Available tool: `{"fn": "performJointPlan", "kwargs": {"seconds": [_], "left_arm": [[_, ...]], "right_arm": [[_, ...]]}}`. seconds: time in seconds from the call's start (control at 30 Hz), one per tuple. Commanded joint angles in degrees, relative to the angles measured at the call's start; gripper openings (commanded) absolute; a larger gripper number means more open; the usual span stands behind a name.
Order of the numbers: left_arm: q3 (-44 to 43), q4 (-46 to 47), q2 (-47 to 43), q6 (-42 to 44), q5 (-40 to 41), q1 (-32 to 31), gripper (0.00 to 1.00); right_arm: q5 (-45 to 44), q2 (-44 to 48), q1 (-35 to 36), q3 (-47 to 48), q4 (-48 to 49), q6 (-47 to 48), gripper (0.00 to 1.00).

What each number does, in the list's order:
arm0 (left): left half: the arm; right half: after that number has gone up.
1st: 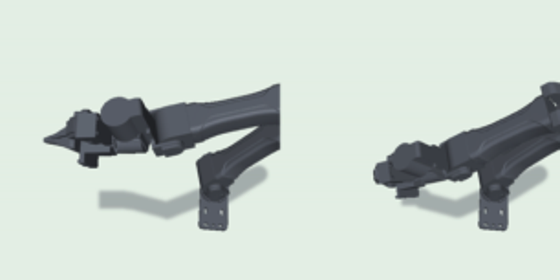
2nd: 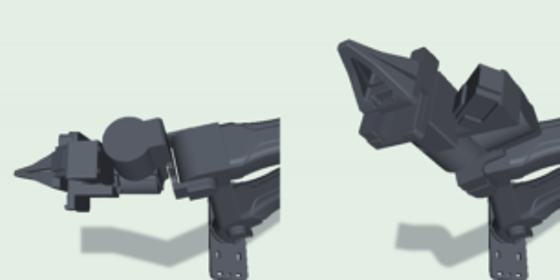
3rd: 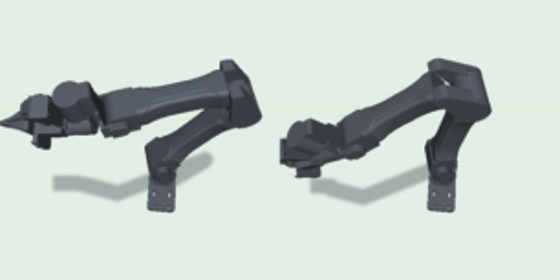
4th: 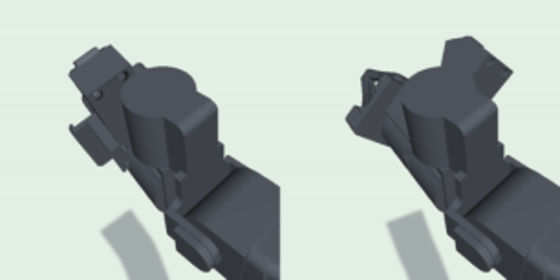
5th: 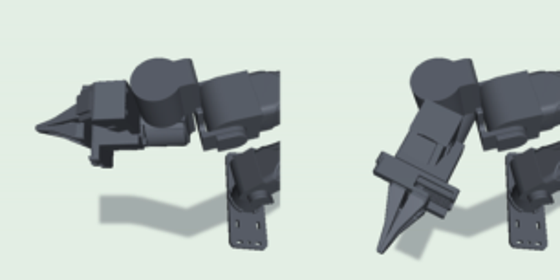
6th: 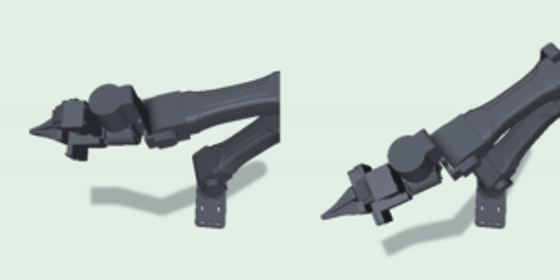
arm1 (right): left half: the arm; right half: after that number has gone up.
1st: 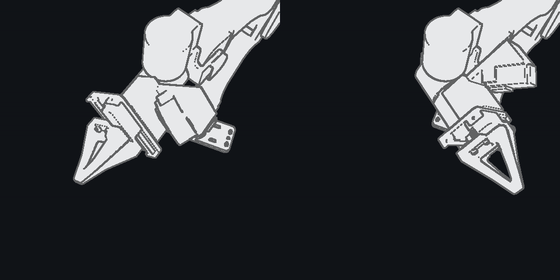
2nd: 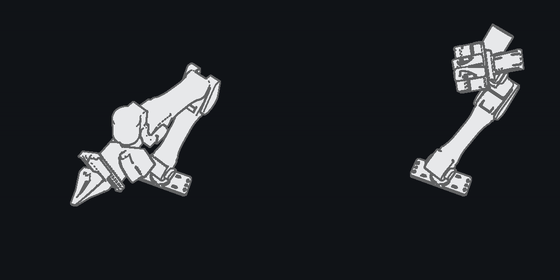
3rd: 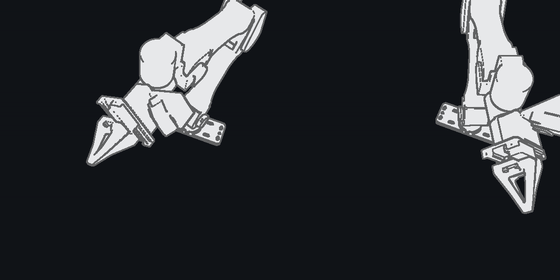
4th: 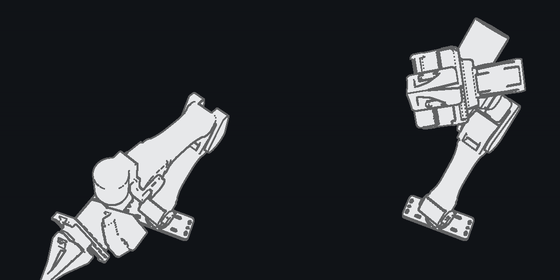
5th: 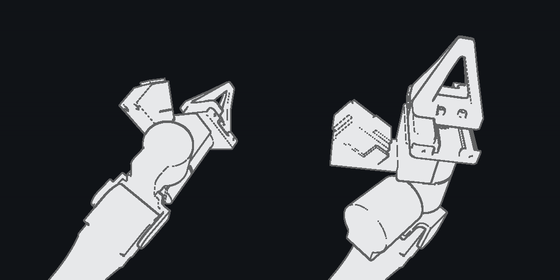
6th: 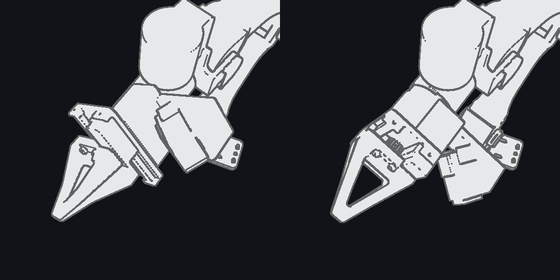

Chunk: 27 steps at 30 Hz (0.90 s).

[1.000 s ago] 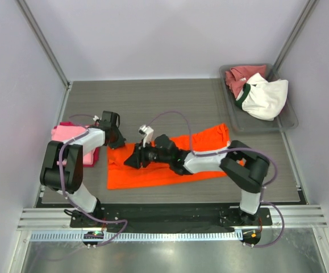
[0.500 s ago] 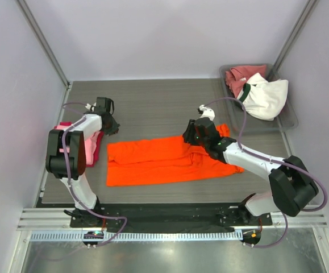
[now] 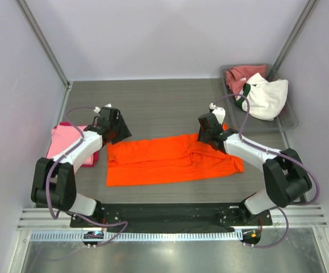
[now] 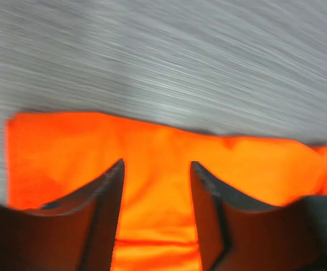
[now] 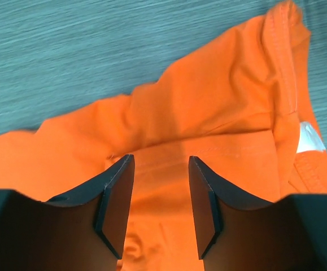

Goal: Fold and stack the t-shirts
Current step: Fold the tshirt

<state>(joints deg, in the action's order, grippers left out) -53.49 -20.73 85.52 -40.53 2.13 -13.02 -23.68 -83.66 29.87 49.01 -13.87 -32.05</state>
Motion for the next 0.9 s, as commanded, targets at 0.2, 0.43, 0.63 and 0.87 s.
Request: {"fn": "performJointPlan", "kwargs": {"seconds": [0.2, 0.43, 0.63, 0.87], "left_arm": [[-3.8, 4.1, -0.8, -2.7, -2.0, -12.5, 0.58], [-16.5, 4.3, 13.9, -4.4, -6.7, -21.6, 0.58], [-26.6, 1.1, 25.7, -4.7, -8.5, -25.6, 0.59], [-33.7, -2.0, 33.7, -4.5, -9.7, -27.5, 0.59]], "right_arm": [[0.8, -8.6, -0.6, 7.9, -2.3, 1.2, 0.5], [4.8, -8.0, -0.5, 5.0, -2.7, 1.4, 0.5], [6.4, -4.8, -0.5, 0.7, -3.8, 1.7, 0.43], [8.0, 2.7, -0.5, -4.1, -5.8, 0.9, 0.16]]}}
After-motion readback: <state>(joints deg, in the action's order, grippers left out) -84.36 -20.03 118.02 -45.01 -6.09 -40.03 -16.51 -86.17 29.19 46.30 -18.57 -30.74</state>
